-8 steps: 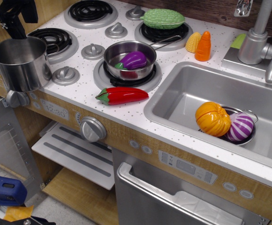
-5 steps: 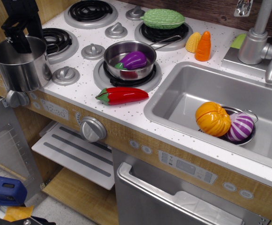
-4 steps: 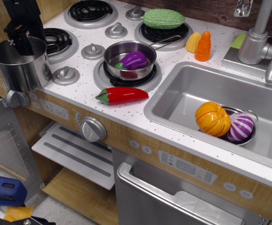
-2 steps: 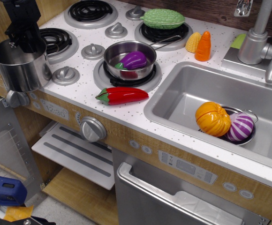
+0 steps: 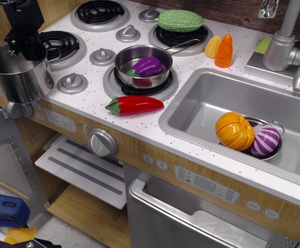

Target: Put pot on stove which is near stove

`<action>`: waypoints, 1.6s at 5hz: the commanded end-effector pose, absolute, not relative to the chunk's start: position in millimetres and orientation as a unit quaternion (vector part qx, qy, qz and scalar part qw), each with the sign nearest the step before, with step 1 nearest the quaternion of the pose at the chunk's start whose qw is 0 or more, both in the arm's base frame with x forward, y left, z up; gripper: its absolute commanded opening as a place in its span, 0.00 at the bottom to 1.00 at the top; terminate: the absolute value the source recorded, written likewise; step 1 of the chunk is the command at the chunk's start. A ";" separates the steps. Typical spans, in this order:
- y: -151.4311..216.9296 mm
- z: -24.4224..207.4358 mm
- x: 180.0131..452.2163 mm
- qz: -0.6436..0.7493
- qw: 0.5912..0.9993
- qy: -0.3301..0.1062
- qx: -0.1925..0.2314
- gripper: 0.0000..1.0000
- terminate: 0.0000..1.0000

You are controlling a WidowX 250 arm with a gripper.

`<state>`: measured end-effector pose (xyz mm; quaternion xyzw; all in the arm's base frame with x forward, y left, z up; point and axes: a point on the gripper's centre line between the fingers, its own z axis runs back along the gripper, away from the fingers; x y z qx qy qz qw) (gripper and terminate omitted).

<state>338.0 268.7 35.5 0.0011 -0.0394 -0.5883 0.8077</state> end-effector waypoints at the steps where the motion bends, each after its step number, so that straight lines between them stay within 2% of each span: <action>1: 273.7 108.4 358.7 -0.603 0.790 -0.051 0.098 0.00 0.00; 3: 273.0 129.5 374.7 -0.615 0.772 -0.070 0.144 0.00 0.00; 5: 284.1 130.7 406.5 -0.644 0.739 -0.108 0.169 0.00 0.00; 8: 293.2 125.2 428.3 -0.666 0.709 -0.149 0.179 0.00 0.00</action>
